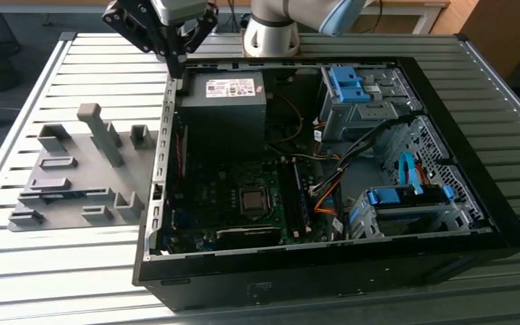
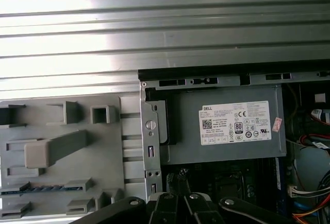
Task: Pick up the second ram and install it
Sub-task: 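Reach for the second ram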
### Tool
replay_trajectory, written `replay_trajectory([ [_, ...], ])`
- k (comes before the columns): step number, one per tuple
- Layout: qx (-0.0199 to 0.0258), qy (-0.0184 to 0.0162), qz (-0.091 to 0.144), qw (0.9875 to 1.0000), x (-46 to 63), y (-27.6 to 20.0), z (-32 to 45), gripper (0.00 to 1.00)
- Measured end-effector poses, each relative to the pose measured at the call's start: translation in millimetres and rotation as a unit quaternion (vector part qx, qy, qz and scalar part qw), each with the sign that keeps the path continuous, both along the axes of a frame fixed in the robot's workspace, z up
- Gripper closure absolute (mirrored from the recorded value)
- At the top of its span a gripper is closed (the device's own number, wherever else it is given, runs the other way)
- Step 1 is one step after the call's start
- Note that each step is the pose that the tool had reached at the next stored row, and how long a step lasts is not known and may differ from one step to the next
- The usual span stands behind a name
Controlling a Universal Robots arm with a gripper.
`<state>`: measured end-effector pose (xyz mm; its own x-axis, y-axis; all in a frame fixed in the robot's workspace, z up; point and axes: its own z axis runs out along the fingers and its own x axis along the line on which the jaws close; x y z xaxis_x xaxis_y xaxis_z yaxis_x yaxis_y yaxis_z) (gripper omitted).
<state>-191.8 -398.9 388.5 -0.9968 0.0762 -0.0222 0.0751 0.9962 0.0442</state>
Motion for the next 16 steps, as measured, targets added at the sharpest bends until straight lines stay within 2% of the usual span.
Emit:
replay_trajectory([
  [16, 0.0, 0.0006, 0.0, 1.0, -10.0, 0.0, -1.6, 0.89],
])
